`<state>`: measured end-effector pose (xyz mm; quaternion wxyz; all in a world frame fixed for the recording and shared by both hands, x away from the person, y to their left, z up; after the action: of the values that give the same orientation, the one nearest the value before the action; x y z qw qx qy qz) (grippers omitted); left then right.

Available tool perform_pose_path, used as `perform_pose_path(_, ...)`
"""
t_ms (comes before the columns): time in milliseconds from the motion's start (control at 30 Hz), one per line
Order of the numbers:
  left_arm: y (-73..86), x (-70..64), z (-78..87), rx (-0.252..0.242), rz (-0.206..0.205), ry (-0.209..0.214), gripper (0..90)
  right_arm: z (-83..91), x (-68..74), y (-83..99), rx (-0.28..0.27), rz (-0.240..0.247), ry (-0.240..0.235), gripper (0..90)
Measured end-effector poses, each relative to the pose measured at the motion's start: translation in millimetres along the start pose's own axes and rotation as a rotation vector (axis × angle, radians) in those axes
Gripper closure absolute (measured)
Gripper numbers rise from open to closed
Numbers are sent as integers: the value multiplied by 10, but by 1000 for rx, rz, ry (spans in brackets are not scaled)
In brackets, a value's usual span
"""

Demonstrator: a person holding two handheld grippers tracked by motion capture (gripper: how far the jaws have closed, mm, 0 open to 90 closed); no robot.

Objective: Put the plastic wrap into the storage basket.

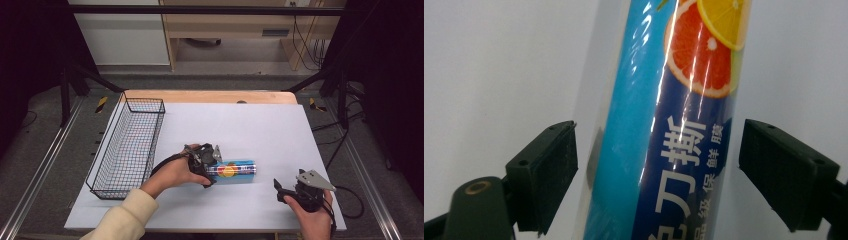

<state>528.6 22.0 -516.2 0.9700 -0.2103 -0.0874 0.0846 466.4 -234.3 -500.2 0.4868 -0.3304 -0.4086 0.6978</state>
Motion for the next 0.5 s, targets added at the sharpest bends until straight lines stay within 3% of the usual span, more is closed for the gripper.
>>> perform_pose_path(267,79,37,17,-2,17,10,192,-1,1,2,2,3,-2,88)
perform_pose_path(500,111,43,-23,18,-10,3,230,-9,9,11,9,2,-4,88)
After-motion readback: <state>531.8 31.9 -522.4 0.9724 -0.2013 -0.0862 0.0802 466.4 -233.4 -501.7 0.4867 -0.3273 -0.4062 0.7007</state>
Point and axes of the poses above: each handheld gripper's, and its own axes: z roughly backward along the jaws, y roughly out of its underside, x roughly to its left, the point moved 9 cm from there along -z, roughly forward along the jaws, and after that the axes turned 3 degrees about -x, right-handed, at the moved point
